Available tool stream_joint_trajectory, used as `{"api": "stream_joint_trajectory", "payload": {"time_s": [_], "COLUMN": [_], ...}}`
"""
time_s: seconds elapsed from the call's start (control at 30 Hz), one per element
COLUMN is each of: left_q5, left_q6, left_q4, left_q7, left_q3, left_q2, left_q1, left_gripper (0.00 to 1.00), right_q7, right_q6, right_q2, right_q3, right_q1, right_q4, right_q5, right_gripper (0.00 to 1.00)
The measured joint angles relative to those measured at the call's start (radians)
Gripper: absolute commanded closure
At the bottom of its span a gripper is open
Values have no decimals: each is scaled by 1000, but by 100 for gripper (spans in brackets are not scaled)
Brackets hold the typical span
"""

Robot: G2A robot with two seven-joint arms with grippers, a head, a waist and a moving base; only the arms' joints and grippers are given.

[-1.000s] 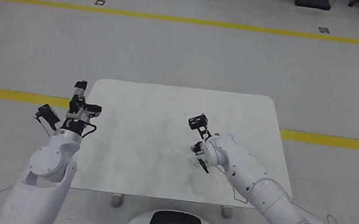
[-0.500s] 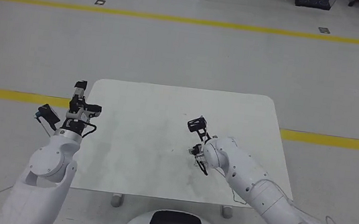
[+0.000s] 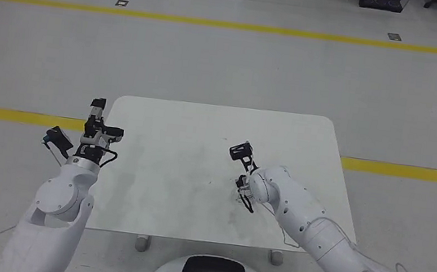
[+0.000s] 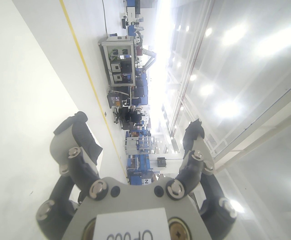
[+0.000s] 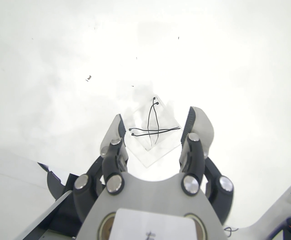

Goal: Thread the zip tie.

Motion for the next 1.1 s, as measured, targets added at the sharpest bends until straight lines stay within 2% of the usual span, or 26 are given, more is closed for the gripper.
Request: {"api": "stream_joint_trajectory", "payload": {"time_s": [1.1], "left_q5": [0], "left_q6": [0], "left_q4": [0], "left_q7": [0], "left_q3": [0], "left_q2": [0], "left_q1": [0], "left_gripper": [0], "right_q7": [14], "right_q6": [-33], "right_q2": [-62], "right_q3": [-16], "right_q1": [30], "right_q4": [142], "right_q5": [18], "right_gripper": [78]}}
